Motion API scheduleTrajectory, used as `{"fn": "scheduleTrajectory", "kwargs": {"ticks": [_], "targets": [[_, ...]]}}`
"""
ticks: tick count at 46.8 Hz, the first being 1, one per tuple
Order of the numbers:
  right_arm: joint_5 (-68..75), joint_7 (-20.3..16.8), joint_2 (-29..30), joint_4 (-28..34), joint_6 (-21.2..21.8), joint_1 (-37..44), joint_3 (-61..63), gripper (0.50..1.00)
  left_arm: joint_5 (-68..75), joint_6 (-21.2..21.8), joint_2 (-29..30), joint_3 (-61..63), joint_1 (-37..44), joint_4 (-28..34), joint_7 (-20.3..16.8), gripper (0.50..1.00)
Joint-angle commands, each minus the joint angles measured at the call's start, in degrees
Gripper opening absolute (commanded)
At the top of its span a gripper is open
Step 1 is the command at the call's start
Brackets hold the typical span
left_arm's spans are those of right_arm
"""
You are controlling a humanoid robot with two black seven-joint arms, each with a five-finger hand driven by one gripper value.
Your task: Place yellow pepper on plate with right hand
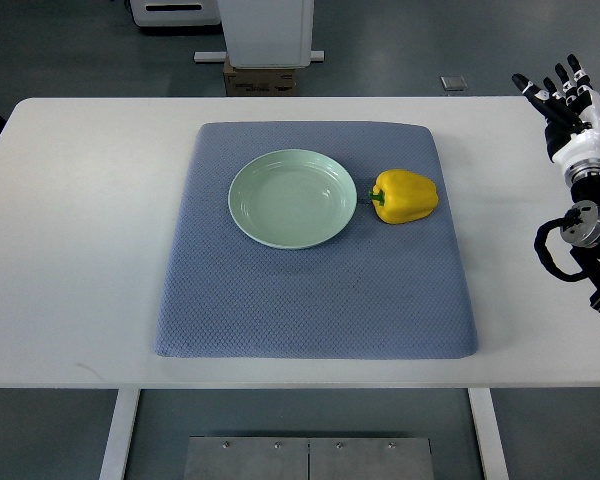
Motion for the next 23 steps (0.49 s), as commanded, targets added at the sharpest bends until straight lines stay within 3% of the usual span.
{"fn": "scheduleTrajectory", "kwargs": {"ticks": [1, 23], "targets": [[0.0, 0.0, 0.0, 0.0, 0.0, 0.0, 0.0, 1.0, 0.0, 0.0, 0.0, 0.0, 0.0, 0.0, 0.0, 1.0], [0.0, 0.0, 0.2, 0.0, 0.0, -0.1, 0.0, 1.0, 0.0, 0.0, 0.0, 0.0, 0.0, 0.0, 0.0, 1.0]]}}
